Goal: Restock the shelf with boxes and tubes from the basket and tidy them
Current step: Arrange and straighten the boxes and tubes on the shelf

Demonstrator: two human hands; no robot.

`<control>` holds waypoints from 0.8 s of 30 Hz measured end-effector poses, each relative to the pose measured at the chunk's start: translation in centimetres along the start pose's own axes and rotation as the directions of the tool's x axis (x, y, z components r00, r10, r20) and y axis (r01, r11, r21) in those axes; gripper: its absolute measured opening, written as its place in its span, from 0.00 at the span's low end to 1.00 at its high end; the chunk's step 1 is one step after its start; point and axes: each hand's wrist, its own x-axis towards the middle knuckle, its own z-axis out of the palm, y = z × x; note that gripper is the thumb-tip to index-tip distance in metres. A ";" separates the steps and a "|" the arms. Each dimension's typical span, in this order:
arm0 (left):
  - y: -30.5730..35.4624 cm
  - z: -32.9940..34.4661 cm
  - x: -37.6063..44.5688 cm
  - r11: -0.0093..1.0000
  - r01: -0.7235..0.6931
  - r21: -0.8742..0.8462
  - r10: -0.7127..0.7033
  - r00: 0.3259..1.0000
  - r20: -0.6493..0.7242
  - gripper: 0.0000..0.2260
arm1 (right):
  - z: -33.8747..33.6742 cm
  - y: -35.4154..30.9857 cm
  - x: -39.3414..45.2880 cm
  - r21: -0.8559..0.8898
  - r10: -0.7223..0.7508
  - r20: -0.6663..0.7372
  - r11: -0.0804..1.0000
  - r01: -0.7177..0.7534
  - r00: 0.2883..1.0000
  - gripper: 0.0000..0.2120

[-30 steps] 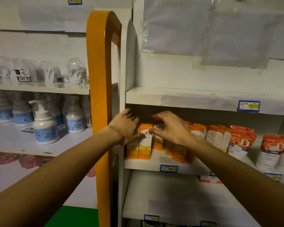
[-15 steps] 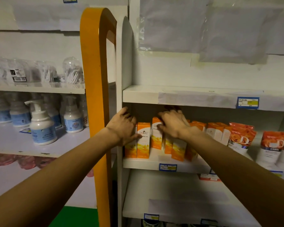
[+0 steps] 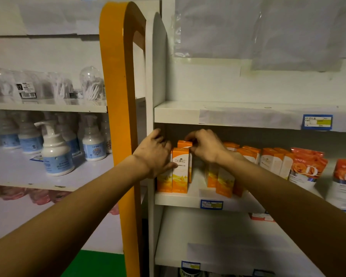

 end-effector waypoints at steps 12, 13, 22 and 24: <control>0.1 -0.1 0.1 1.000 0.017 -0.020 -0.016 1.000 0.011 0.36 | -0.4 -1.0 -1.2 0.330 0.153 0.196 0.920 -0.212 0.969 0.26; 0.1 -0.1 0.1 1.000 0.018 -0.020 -0.018 1.000 0.010 0.36 | -0.3 -1.1 -1.3 0.352 0.168 0.211 0.906 -0.235 0.963 0.28; 0.1 -0.2 0.1 1.000 0.021 -0.005 -0.021 0.999 0.042 0.43 | 2.8 -1.8 -3.7 0.509 0.279 0.364 0.740 -0.440 0.889 0.30; 0.0 -0.3 0.2 1.000 0.004 -0.020 -0.003 0.999 0.041 0.43 | 4.0 -1.9 -4.2 0.558 0.290 0.358 0.695 -0.453 0.887 0.27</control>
